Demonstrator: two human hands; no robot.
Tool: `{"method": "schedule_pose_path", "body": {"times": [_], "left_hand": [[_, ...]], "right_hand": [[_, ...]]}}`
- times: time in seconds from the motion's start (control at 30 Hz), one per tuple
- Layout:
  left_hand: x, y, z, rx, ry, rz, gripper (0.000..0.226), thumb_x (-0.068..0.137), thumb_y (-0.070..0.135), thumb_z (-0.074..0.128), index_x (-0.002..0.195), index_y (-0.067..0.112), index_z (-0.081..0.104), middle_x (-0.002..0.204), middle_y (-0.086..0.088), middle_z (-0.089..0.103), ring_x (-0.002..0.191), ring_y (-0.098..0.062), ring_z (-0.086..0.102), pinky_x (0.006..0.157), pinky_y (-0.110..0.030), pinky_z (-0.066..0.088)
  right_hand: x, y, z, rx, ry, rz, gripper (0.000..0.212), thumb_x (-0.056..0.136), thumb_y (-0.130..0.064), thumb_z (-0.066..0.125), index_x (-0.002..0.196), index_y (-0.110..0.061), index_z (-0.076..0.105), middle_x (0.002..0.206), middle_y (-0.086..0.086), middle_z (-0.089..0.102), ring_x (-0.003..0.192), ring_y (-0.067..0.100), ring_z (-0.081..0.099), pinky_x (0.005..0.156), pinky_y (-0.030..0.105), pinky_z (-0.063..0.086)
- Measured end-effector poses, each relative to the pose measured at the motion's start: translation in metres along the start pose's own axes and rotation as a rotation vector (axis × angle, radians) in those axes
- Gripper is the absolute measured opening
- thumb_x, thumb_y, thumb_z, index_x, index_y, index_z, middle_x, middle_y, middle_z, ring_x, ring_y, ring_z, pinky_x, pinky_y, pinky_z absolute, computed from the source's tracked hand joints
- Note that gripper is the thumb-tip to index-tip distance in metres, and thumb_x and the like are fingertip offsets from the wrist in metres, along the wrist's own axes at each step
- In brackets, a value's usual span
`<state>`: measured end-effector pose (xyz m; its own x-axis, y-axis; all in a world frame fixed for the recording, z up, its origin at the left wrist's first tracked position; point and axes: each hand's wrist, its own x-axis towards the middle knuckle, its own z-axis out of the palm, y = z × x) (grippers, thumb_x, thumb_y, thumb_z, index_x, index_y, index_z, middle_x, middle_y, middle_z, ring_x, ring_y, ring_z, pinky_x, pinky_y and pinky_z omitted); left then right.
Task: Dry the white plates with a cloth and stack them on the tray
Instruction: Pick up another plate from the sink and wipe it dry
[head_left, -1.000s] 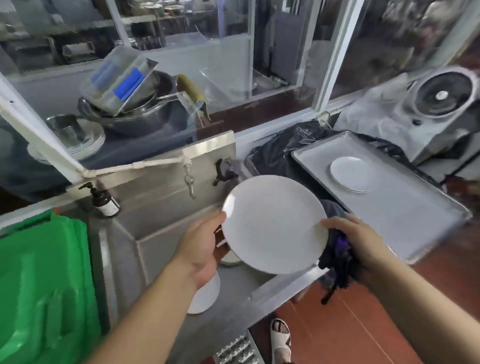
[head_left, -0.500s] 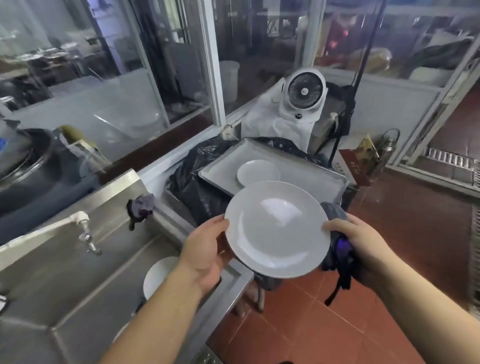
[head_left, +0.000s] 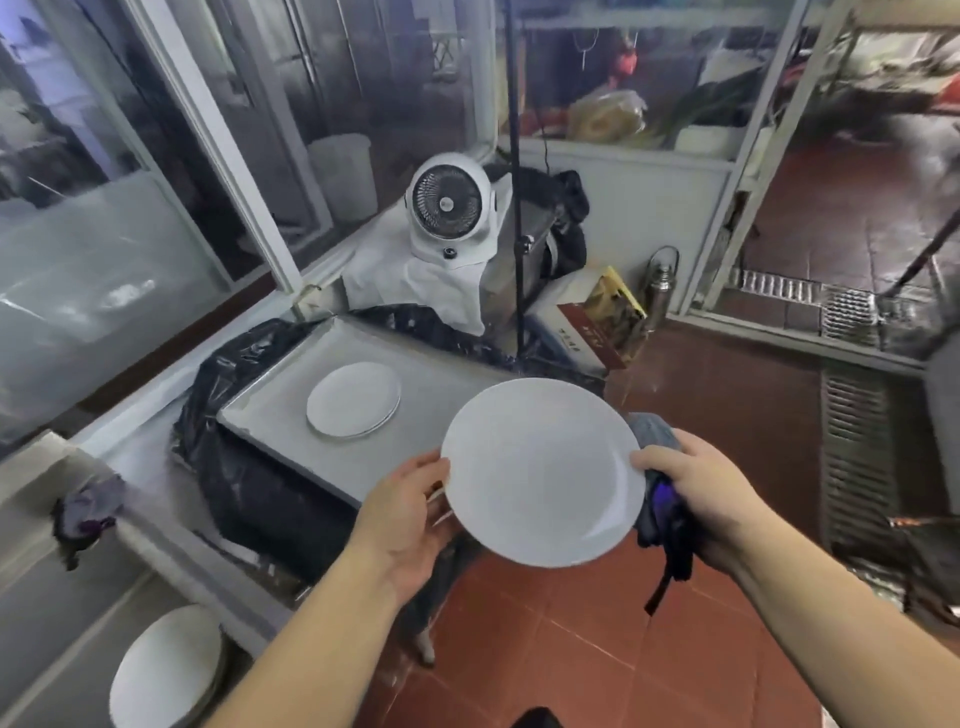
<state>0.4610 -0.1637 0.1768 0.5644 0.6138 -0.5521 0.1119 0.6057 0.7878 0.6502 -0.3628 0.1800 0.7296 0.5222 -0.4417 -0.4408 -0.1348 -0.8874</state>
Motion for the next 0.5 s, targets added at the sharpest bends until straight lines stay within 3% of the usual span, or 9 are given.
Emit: {"method": "schedule_pose_path", "body": {"times": [0.27,0.43,0.5], "left_hand": [[0.069,0.017,0.039,0.004,0.033,-0.051,0.026,0.096,0.003,0.060,0.118,0.007,0.073,0.112,-0.015,0.077,0.097,-0.028,0.071,0.101,-0.050,0.056],[0.130,0.042,0.031,-0.020,0.022,-0.070,0.022,0.095,0.002,0.060,0.111,0.007,0.075,0.108,-0.013,0.078,0.093,-0.025,0.071,0.090,-0.043,0.061],[0.152,0.058,0.026,-0.021,0.003,-0.084,0.024,0.094,0.001,0.060,0.114,0.005,0.074,0.106,-0.011,0.077,0.094,-0.023,0.070,0.096,-0.044,0.060]], "right_hand": [[0.078,-0.022,-0.015,-0.018,0.040,0.028,0.025,0.088,0.000,0.065,0.110,-0.010,0.072,0.090,0.025,0.074,0.069,0.037,0.068,0.055,0.041,0.055],[0.140,-0.037,0.011,-0.073,0.028,0.041,0.022,0.088,0.002,0.066,0.108,-0.004,0.070,0.088,0.024,0.073,0.070,0.036,0.068,0.057,0.041,0.056],[0.164,-0.046,0.026,-0.112,0.027,0.050,0.019,0.086,0.003,0.066,0.105,0.000,0.067,0.084,0.024,0.071,0.068,0.036,0.066,0.056,0.041,0.055]]}}
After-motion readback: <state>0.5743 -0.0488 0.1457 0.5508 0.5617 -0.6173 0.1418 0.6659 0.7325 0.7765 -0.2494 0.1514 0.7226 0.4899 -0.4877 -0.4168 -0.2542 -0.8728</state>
